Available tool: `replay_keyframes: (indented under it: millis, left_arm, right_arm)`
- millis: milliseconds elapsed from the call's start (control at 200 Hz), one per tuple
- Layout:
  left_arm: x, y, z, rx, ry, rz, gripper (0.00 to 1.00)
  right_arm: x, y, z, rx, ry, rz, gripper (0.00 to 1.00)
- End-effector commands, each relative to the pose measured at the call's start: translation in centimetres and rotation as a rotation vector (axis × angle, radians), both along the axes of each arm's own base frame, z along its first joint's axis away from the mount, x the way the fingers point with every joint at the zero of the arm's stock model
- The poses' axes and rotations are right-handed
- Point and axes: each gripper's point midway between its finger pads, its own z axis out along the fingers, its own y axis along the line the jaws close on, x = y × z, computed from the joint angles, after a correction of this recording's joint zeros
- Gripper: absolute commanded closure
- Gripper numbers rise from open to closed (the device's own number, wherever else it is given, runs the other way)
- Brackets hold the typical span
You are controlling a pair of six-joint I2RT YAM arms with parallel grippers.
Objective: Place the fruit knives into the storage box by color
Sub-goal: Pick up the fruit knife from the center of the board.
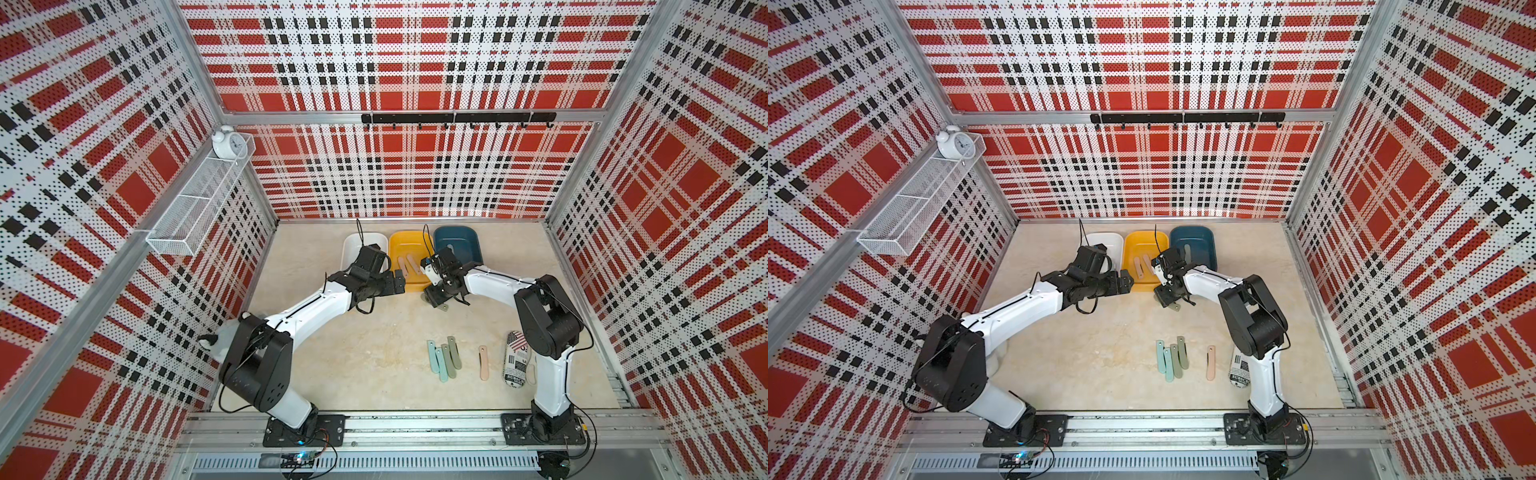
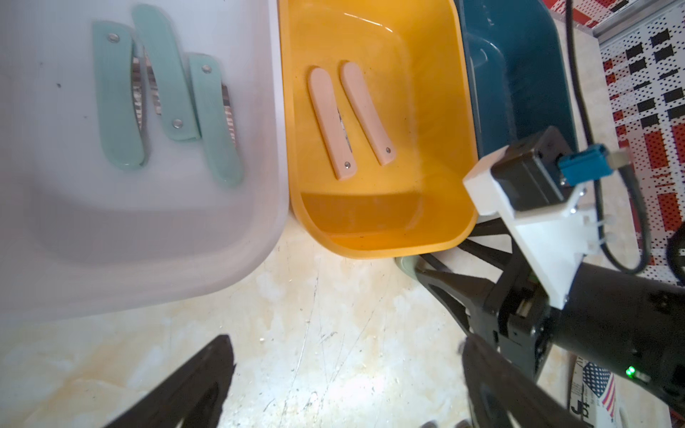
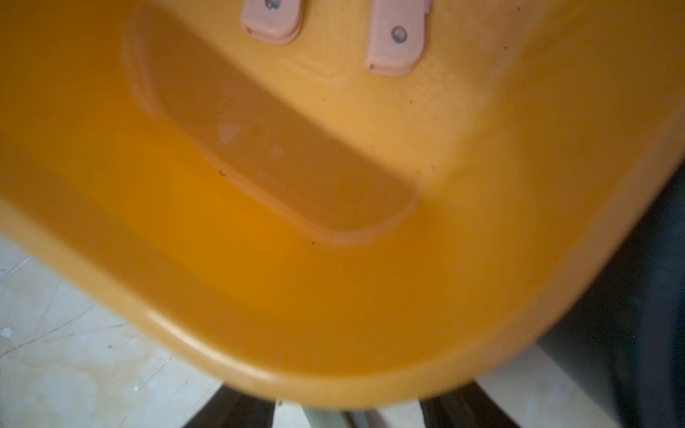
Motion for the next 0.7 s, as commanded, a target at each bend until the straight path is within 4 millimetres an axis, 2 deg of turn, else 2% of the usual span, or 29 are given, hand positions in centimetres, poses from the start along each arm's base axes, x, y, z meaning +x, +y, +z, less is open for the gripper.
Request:
replay_keyframes:
  millis: [0, 185, 286, 431, 496, 591, 696]
  left_arm:
    - [0.1, 0.3, 1.1, -0.017, -0.033, -0.009, 0.02]
    - [0.2, 0.6, 1.4, -0.020, -0.042, -0.010, 0.02]
    - [0.3, 0.6, 1.4, -0.021, -0.044, -0.011, 0.02]
    - [0.2, 1.2, 2.1, -0.024, -0.060, -0.002, 0.02]
    - [0.2, 1.6, 2.5, -0.027, -0.069, 0.005, 0.02]
    - [0.2, 1.8, 2.7, -0.030, -0.076, 0.007, 0.02]
    - [0.1, 1.8, 2.9, -0.035, -0.077, 0.003, 0.02]
  right_arm:
    - [-1.7, -1.4, -2.8, -0.084, 0.063, -0.003, 0.40]
    - [-3.1, -2.0, -3.2, -0.085, 0.107, -0.014, 0.42]
    - [-3.6, -2.2, -3.2, -0.089, 0.125, -0.022, 0.47]
    - [-4.7, -4.1, -4.5, -0.164, 0.162, -0.073, 0.54]
    - [-5.0, -5.3, -4.9, -0.219, 0.167, -0.108, 0.62]
    - [-4.8, -5.8, -4.1, -0.229, 0.147, -0.142, 0.66]
    - [-4.1, -5.5, -1.9, -0.198, 0.112, -0.173, 0.68]
